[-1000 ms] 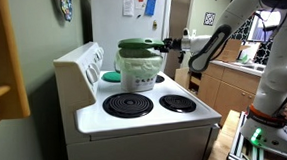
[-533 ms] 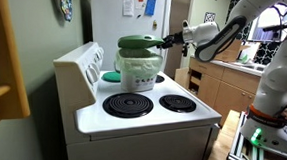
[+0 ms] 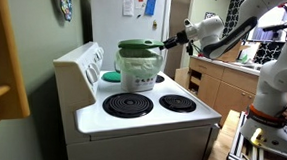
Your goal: Close the white and green bin
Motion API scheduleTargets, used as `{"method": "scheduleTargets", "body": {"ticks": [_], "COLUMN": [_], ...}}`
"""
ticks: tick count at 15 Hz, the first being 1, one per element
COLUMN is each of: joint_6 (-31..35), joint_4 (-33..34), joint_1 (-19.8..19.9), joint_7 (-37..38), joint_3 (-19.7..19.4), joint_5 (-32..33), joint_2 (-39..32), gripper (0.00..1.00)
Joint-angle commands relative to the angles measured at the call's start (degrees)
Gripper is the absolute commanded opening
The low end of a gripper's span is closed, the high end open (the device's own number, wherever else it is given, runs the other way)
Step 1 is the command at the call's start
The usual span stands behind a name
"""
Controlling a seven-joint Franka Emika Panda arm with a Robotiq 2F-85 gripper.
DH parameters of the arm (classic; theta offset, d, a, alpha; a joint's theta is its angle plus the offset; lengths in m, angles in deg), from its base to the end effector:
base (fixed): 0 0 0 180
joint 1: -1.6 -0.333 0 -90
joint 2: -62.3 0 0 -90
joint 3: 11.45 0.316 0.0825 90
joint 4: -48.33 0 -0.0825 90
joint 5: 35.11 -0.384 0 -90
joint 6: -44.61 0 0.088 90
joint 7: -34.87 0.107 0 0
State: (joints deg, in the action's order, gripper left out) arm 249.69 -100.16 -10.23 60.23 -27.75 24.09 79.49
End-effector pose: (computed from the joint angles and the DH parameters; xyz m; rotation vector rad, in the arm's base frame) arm 0.4224 0.0678 0.4803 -2.4486 -0.8333 -1.6654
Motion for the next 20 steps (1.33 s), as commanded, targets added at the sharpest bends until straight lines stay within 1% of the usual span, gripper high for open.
{"method": "scheduleTargets", "body": {"ticks": [1, 3, 7, 8, 10, 11, 13, 15, 16, 18, 20], "joint_6": [0.0, 0.0, 0.0, 1.55, 0.87, -1.51, -5.27, -9.77, -12.06, -14.14, -16.19], "joint_4": [0.29, 0.52, 0.61, 0.69, 0.08, -0.64, -1.22, -1.61, -1.95, -2.99, -3.82], "joint_1": [-0.92, -1.62, -1.88, -3.28, -4.07, -5.34, -7.89, -11.74, -13.23, -16.63, -19.52], "joint_7": [1.89, 2.87, 2.97, 5.15, 7.91, 11.99, 20.0, 29.0, 32.28, 36.57, 38.02], "joint_3": [-1.19, -2.07, -2.18, -3.38, -3.61, -3.98, -4.92, -6.86, -7.37, -9.5, -11.51], "joint_5": [1.77, 2.64, 2.66, 4.72, 5.33, 6.61, 11.43, 18.01, 19.71, 20.69, 19.16], "joint_2": [0.14, 0.32, 0.37, 0.58, 2.79, 4.44, 6.59, 7.43, 7.74, 7.71, 8.68], "gripper": [1.0, 1.0, 1.0, 1.0, 1.0, 1.0, 1.0, 1.0, 1.0, 1.0, 1.0]}}
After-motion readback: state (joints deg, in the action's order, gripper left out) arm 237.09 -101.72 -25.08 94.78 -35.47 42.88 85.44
